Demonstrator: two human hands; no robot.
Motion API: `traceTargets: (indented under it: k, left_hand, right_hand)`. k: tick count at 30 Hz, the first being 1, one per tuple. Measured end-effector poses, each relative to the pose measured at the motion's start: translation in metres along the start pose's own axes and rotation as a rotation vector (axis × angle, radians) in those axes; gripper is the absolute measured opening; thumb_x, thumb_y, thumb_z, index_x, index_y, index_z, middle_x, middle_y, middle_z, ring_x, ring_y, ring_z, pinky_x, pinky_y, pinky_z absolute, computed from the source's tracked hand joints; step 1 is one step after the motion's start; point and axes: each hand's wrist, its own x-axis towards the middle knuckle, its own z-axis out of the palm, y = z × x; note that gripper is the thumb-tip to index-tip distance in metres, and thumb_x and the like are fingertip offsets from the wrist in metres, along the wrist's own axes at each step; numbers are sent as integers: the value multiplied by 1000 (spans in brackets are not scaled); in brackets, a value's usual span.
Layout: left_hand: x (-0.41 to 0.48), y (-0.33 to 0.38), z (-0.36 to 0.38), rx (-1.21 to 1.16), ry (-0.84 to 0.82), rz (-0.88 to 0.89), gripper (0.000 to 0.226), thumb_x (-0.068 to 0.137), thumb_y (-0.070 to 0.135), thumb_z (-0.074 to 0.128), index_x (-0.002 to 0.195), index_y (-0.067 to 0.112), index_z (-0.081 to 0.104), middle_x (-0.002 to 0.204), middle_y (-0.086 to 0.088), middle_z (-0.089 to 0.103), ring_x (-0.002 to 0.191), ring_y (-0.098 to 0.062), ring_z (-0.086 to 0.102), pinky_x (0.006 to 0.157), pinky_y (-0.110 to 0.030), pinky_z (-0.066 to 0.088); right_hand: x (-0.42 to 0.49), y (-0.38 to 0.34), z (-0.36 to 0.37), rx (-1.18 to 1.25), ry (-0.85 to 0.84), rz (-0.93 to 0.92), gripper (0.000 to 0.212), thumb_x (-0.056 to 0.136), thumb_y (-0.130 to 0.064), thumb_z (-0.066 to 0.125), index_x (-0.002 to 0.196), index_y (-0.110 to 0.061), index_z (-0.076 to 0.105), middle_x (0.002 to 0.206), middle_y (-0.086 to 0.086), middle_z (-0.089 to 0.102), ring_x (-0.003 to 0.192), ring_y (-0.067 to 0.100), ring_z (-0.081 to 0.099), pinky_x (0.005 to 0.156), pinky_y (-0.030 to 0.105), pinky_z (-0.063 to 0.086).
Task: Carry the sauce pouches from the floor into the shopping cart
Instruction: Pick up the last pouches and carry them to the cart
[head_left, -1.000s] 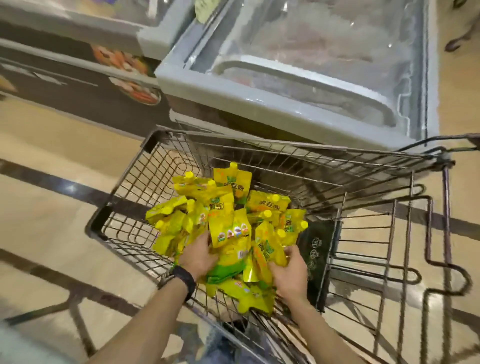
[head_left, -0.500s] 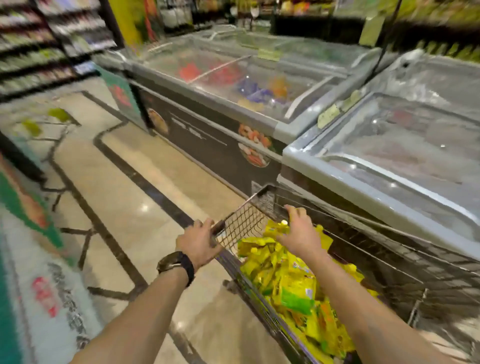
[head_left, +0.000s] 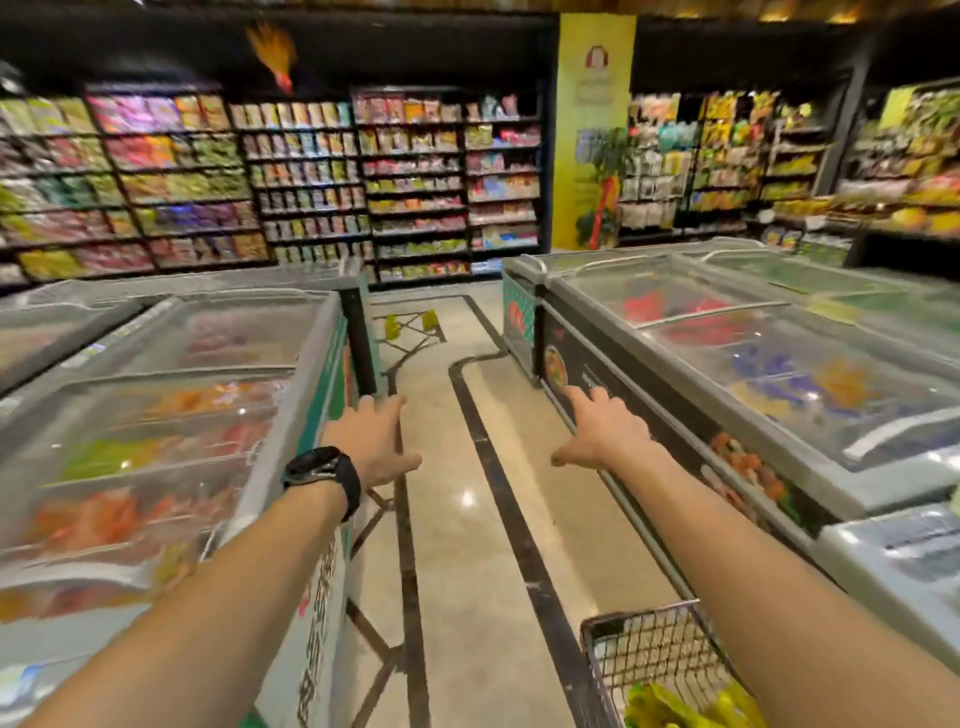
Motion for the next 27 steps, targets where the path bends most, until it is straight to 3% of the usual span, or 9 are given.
traceTargets:
  k: [5, 9, 18, 27]
  left_hand:
    - [-2, -32, -8, 52, 16, -103, 87, 79, 71, 61, 148, 31, 28, 133, -8, 52, 111, -28, 60, 82, -37, 57]
    - [13, -50, -12, 76, 42, -150, 80, 82, 66, 61, 146, 29, 30, 125, -9, 52, 102, -25, 60, 70, -32, 51]
    - [130, -102, 1, 118, 38, -191, 80, 84, 67, 59, 147, 29, 27, 132, -8, 48, 109, -24, 58, 81, -34, 58]
    - [283, -183, 37, 62, 16, -158, 82, 83, 70, 57, 148, 32, 26, 130, -7, 50, 111, -24, 57, 88, -36, 56]
  right_hand:
    - [26, -9, -5, -17, 9, -86, 94, 71, -52, 76, 146, -27, 27, 147, 12, 36, 134, 34, 40, 103, 52, 44]
    - [55, -27, -3, -9, 3, -137, 99, 71, -52, 76, 149, -28, 21, 149, 12, 35, 133, 33, 41, 102, 52, 47]
    - [176, -83, 4, -65, -8, -187, 97, 73, -42, 76, 150, -30, 17, 147, 10, 35, 135, 32, 37, 101, 49, 46]
    - [324, -158, 23, -42, -8, -160, 98, 75, -43, 74, 152, -29, 15, 153, 9, 29, 138, 31, 34, 102, 50, 46]
